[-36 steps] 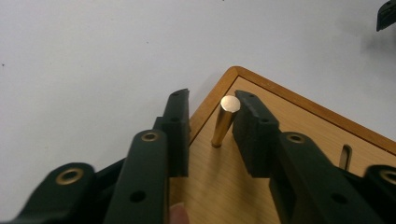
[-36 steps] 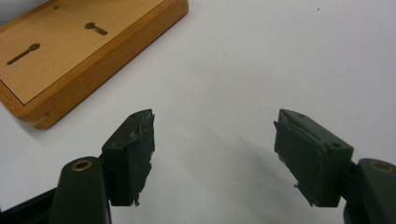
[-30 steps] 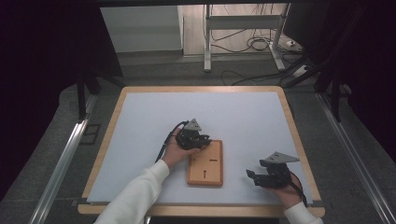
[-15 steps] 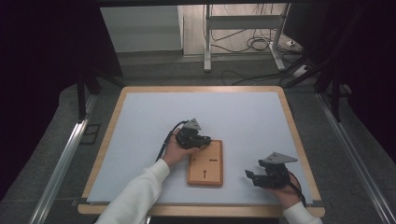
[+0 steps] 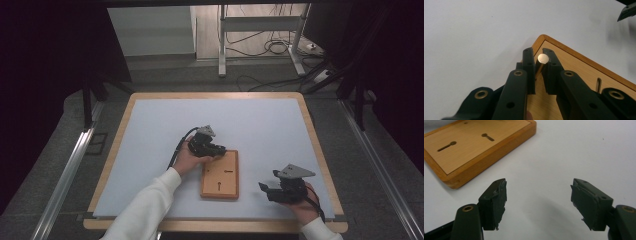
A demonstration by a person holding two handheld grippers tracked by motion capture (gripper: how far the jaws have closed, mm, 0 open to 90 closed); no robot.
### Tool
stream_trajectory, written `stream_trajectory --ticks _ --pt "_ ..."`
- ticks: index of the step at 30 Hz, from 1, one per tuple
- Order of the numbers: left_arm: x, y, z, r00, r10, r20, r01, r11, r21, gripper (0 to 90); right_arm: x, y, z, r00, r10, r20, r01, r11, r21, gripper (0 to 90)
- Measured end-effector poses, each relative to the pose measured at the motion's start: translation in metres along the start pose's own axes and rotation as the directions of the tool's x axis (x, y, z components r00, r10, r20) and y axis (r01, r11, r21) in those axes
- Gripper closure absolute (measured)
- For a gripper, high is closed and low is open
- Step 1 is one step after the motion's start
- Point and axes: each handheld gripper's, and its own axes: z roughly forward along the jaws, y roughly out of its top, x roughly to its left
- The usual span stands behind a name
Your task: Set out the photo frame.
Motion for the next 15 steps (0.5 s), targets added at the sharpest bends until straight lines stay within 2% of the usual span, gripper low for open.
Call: stream_trajectory --ticks 3,6,8,11,14,15 --pt "0.002 0.0 0.0 0.9998 -0.01 0.015 0.01 0.9999 -0.003 81.4 0.004 0.001 0.0 0.9998 -0.018 -0.001 0.018 1.0 -0.002 28.9" --pt "0.003 0.001 0.0 0.9997 -0.012 0.023 0.011 0.9999 0.008 81.4 0.014 0.005 0.001 0.9974 -0.07 -0.012 0.07 0.997 -0.016 28.8" --pt "0.005 0.002 0.0 0.9993 -0.022 0.03 0.021 0.9997 0.011 81.4 0.017 0.005 0.001 0.9964 -0.083 -0.015 0.083 0.996 -0.016 28.6" --pt "0.007 0.003 0.0 0.9984 -0.036 0.044 0.035 0.9992 0.017 81.4 0.027 0.008 0.003 0.9913 -0.13 -0.021 0.13 0.991 -0.015 25.6" --pt "0.007 0.004 0.0 0.9975 -0.049 0.052 0.048 0.9987 0.02 81.5 0.043 0.012 0.005 0.9807 -0.195 0.009 0.195 0.981 -0.012 19.3" --pt "0.008 0.005 0.0 0.9972 -0.052 0.054 0.05 0.9985 0.023 81.5 0.043 0.012 0.005 0.9807 -0.195 0.009 0.195 0.981 -0.012 19.3"
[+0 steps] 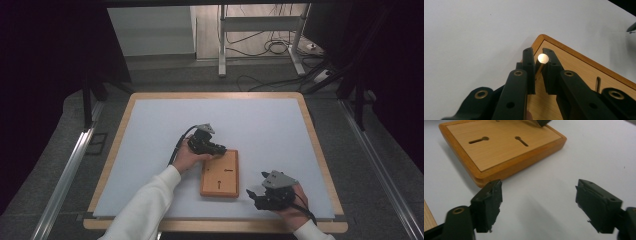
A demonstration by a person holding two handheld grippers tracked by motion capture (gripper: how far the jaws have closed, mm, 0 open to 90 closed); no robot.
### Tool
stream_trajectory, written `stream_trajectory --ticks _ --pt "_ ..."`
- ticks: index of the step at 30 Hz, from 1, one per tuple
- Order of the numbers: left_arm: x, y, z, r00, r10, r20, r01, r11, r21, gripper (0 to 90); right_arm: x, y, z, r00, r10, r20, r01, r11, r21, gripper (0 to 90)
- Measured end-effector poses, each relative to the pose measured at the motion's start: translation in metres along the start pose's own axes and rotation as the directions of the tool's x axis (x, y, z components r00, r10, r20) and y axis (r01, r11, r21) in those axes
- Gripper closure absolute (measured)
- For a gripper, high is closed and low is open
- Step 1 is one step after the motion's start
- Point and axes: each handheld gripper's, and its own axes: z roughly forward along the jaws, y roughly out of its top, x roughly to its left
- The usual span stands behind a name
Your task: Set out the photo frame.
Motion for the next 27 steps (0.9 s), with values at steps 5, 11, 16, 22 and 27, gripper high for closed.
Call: stream_trajectory --ticks 5,11,16,22,27 --pt "0.004 0.001 0.0 0.9997 -0.014 0.019 0.014 0.9999 0.008 81.3 0.019 0.01 0.005 0.9975 -0.071 -0.002 0.071 0.997 0.012 15.4" --pt "0.005 0.002 0.0 0.9994 -0.021 0.027 0.02 0.9997 0.01 81.2 0.039 0.017 0.021 0.9858 -0.167 0.019 0.166 0.985 0.051 13.3" --pt "0.008 0.003 0.0 0.9985 -0.036 0.042 0.035 0.9993 0.015 81.2 0.047 0.024 0.031 0.9769 -0.212 0.025 0.21 0.975 0.066 12.8" --pt "0.011 0.005 0.0 0.9972 -0.051 0.054 0.05 0.9985 0.024 81.6 0.058 0.028 0.043 0.9647 -0.261 0.033 0.257 0.961 0.1 12.8" --pt "0.011 0.005 0.0 0.9967 -0.059 0.055 0.058 0.9979 0.028 81.5 0.063 0.032 0.048 0.954 -0.293 0.064 0.286 0.953 0.1 14.5"
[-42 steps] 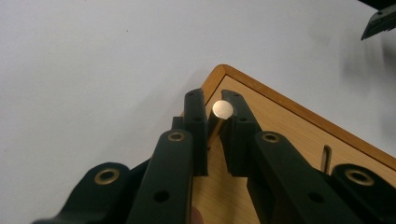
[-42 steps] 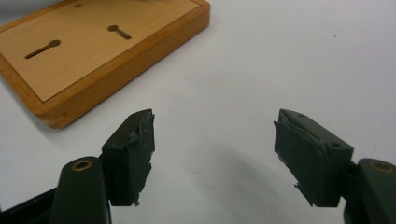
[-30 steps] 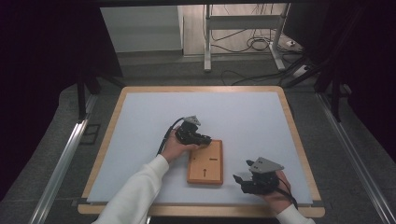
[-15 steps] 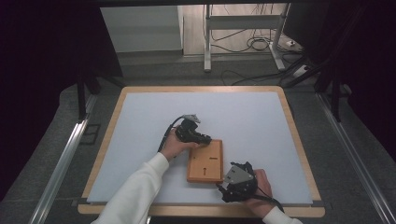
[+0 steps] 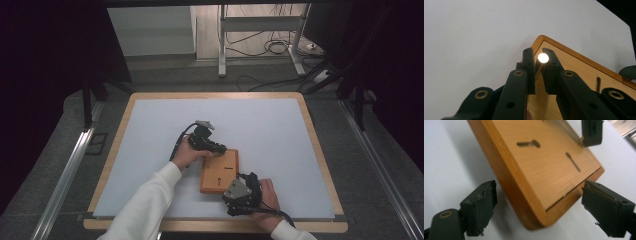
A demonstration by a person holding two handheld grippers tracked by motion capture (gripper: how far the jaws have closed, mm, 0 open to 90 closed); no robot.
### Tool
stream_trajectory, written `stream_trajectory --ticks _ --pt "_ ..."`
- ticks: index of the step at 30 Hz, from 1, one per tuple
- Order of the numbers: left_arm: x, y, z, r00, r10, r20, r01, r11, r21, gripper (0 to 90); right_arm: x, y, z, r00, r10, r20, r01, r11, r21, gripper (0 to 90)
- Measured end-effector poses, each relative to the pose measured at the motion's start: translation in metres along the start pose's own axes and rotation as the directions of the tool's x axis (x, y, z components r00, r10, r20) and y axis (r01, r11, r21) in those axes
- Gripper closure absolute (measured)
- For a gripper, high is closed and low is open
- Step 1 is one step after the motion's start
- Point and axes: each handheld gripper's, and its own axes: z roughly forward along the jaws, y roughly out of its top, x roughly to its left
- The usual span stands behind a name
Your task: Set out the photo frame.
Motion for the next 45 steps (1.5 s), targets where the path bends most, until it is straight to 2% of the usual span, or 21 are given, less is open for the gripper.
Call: stream_trajectory --ticks 2,5,6,7,9,10,13,19,25,28,31,33,38,42,45 --pt "-0.001 0.0 0.0 1.0 0.001 -0.007 -0.001 1.0 -0.002 81.7 0.001 0.004 0.003 0.9991 -0.019 0.039 0.019 1.0 -0.004 16.5" --pt "-0.001 -0.001 0.0 0.9999 0.006 -0.011 -0.006 1.0 -0.005 81.6 0.003 0.007 0.004 0.9974 -0.059 0.041 0.059 0.998 -0.006 18.4" --pt "-0.002 -0.001 0.0 0.9998 0.005 -0.017 -0.005 1.0 -0.008 81.6 0.003 0.007 0.004 0.9974 -0.059 0.041 0.059 0.998 -0.006 18.4" --pt "-0.003 -0.001 0.0 0.9997 0.005 -0.025 -0.006 0.9999 -0.012 81.8 0.005 0.009 0.004 0.9929 -0.106 0.053 0.107 0.994 -0.006 20.3" --pt "-0.004 -0.002 0.0 0.9995 0.005 -0.032 -0.006 0.9999 -0.014 81.9 0.006 0.01 0.003 0.992 -0.114 0.054 0.114 0.993 -0.003 21.6" --pt "-0.004 -0.002 0.0 0.9992 0.008 -0.04 -0.009 0.9998 -0.016 82.4 0.006 0.012 0.002 0.9898 -0.134 0.049 0.135 0.991 -0.009 25.6" --pt "-0.005 -0.001 0.001 0.9981 0.006 -0.062 -0.008 0.9998 -0.019 83.4 0.006 0.014 -0.001 0.9893 -0.137 0.051 0.138 0.99 -0.023 30.3" --pt "-0.004 -0.001 0.001 0.9979 -0.014 -0.064 0.012 0.9994 -0.033 83.5 -0.002 0.019 -0.01 0.988 -0.144 0.057 0.147 0.988 -0.047 40.8" --pt "-0.003 -0.001 0.0 0.9976 -0.022 -0.066 0.02 0.9992 -0.035 82.6 -0.006 0.021 -0.015 0.9858 -0.153 0.069 0.157 0.986 -0.051 44.2" --pt "-0.003 -0.001 -0.001 0.9965 -0.012 -0.083 0.01 0.9993 -0.036 81.1 -0.01 0.022 -0.017 0.987 -0.142 0.075 0.147 0.987 -0.066 45.5" --pt "-0.003 -0.002 -0.007 0.9954 -0.016 -0.094 0.01 0.9981 -0.06 74.5 -0.012 0.022 -0.018 0.9869 -0.138 0.083 0.144 0.988 -0.064 46.1" --pt "-0.002 -0.003 -0.015 0.9926 -0.019 -0.12 0.01 0.9968 -0.079 68.1 -0.013 0.021 -0.017 0.9867 -0.138 0.086 0.144 0.988 -0.064 46.1" --pt "-0.007 -0.015 -0.037 0.9795 -0.006 -0.201 -0.018 0.9926 -0.12 50.0 -0.013 0.02 -0.017 0.9862 -0.143 0.084 0.148 0.987 -0.056 46.1" --pt "-0.009 -0.034 -0.059 0.9743 -0.019 -0.224 -0.018 0.9865 -0.163 44.8 -0.014 0.021 -0.018 0.9861 -0.14 0.089 0.146 0.988 -0.06 46.5" --pt "-0.011 -0.048 -0.073 0.9678 -0.027 -0.25 -0.015 0.9857 -0.168 43.0 -0.017 0.021 -0.019 0.9867 -0.136 0.089 0.142 0.988 -0.062 46.7"
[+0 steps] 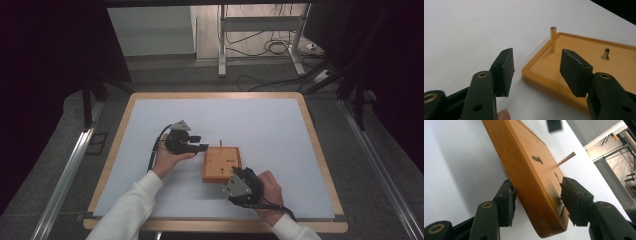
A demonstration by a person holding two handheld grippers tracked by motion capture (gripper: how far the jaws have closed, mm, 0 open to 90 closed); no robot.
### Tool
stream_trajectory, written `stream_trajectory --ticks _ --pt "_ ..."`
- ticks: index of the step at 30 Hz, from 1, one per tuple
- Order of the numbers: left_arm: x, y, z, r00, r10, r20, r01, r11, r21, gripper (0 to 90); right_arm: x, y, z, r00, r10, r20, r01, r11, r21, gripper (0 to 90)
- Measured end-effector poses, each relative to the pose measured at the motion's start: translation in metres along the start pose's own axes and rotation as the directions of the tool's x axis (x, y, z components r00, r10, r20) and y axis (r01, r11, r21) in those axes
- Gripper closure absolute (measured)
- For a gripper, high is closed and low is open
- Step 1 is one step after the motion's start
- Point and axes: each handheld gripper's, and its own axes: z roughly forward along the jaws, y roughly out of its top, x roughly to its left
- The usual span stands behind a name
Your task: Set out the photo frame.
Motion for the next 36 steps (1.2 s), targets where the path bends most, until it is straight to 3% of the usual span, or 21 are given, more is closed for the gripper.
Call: stream_trajectory --ticks 6,13,20,36 --pt "0.005 -0.026 -0.027 0.9994 -0.021 -0.029 0.02 0.9998 -0.003 40.1 -0.004 0.003 0.0 0.9999 0.012 -0.006 -0.012 1.0 0.001 47.2" --pt "0.006 -0.047 -0.04 0.9989 -0.015 -0.044 0.016 0.9995 0.026 39.5 -0.008 0.005 0.001 0.9999 0.005 -0.013 -0.005 1.0 0.01 48.2" --pt "0.003 -0.054 -0.046 0.9979 0.006 -0.065 -0.004 0.9996 0.029 39.3 -0.019 0.011 0.0 0.9996 0.001 -0.03 -0.001 1.0 0.02 50.6" --pt "0.004 -0.061 -0.049 0.9979 -0.01 -0.064 0.012 0.9992 0.038 39.0 -0.052 0.029 0.003 0.9981 0.013 -0.06 -0.01 0.999 0.04 58.5"
